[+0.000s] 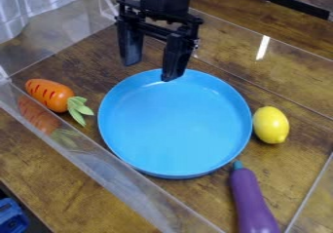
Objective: Move the carrot to the left side
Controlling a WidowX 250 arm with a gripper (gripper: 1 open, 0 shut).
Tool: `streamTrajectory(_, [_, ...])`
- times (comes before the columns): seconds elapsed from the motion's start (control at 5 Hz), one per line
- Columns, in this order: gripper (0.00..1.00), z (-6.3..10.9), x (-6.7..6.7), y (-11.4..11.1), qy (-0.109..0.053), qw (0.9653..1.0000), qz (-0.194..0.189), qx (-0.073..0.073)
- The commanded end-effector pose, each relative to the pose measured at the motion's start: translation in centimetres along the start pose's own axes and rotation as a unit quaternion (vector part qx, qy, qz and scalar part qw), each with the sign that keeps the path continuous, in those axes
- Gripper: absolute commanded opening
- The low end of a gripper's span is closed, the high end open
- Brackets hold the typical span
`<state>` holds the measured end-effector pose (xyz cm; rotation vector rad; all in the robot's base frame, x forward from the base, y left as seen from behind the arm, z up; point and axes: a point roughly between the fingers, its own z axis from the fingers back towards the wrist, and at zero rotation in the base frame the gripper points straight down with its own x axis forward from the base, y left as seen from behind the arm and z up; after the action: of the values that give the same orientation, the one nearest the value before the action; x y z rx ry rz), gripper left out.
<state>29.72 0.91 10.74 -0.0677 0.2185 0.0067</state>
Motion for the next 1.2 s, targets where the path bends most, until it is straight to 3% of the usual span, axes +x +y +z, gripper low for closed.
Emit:
streamTrajectory(0.0, [1.00,1.48,0.65,0.47,-0.029,0.9996,0.004,-0.002])
streamTrajectory(1.0, [1.00,1.30,0.85,0.52,-0.027,0.9996,0.005,-0.012])
